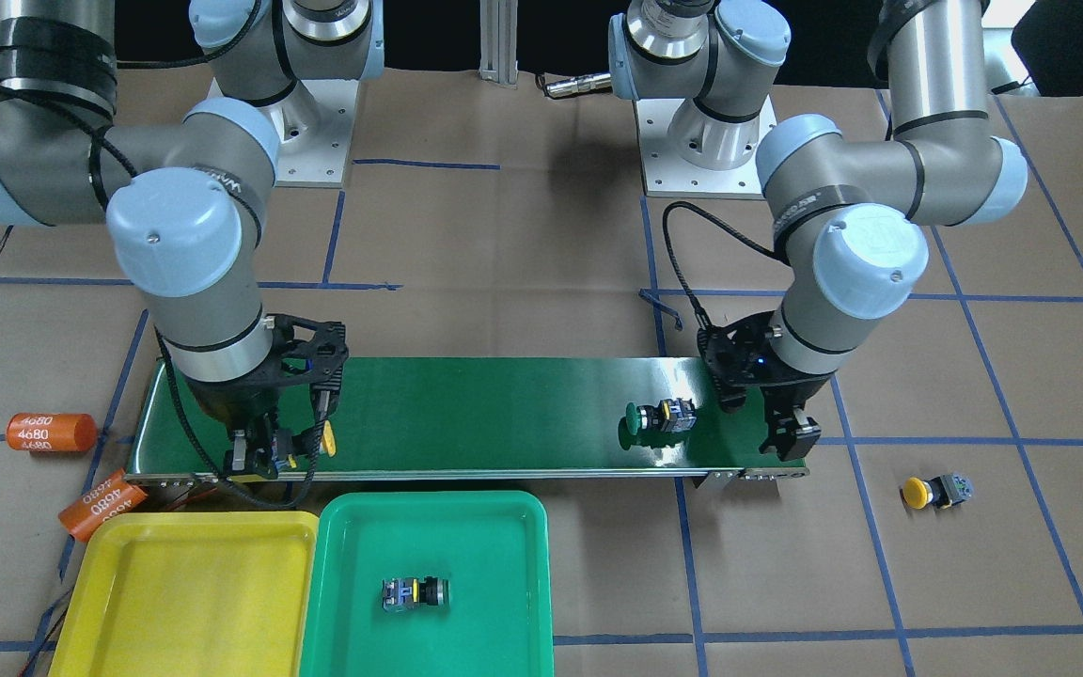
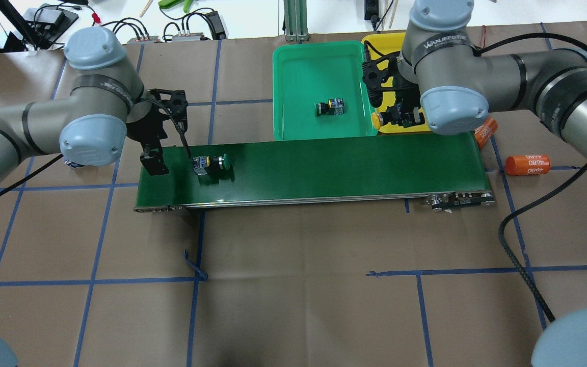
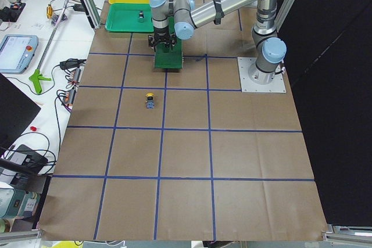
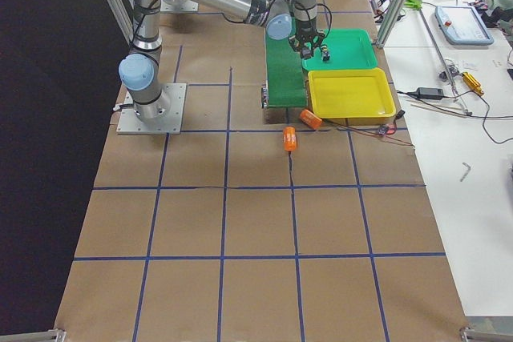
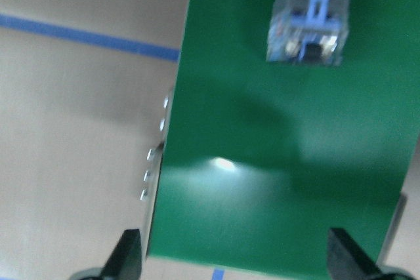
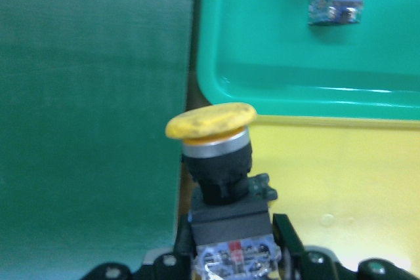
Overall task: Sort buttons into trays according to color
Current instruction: 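Carry the yellow button into the yellow tray and open the right gripper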
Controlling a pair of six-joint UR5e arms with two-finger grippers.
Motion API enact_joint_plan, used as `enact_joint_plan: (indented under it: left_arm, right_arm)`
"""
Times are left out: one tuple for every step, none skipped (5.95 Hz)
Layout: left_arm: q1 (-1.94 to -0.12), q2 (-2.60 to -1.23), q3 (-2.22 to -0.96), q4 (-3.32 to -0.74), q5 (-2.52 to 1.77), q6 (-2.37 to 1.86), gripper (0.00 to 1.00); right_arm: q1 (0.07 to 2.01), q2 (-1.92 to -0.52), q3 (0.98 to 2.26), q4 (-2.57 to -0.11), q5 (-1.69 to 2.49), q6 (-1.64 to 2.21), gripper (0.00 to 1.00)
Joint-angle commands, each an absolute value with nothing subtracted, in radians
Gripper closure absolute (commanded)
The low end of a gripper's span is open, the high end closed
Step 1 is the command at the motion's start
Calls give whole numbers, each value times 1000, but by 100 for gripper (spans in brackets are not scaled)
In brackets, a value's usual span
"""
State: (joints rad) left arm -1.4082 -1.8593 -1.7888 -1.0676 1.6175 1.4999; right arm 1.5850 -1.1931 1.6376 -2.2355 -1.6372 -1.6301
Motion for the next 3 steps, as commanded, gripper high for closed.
enact_joint_plan:
  left_arm:
    - [-1274,-1896,-1715,-1069,1615,1586,2]
    - [-1200,-1957,-1665,-1069,1596,1598,2]
    - [-1154,-2007,-1628,-1069,1536,1658,2]
  right_arm:
    - [1493,-1007,1475,-2307,-1634,-1666,90]
    - [1465,-967,1454,-2301,-1625,-1661,62]
    - [1463,-968,1460,-2292,-1621,-1652,1]
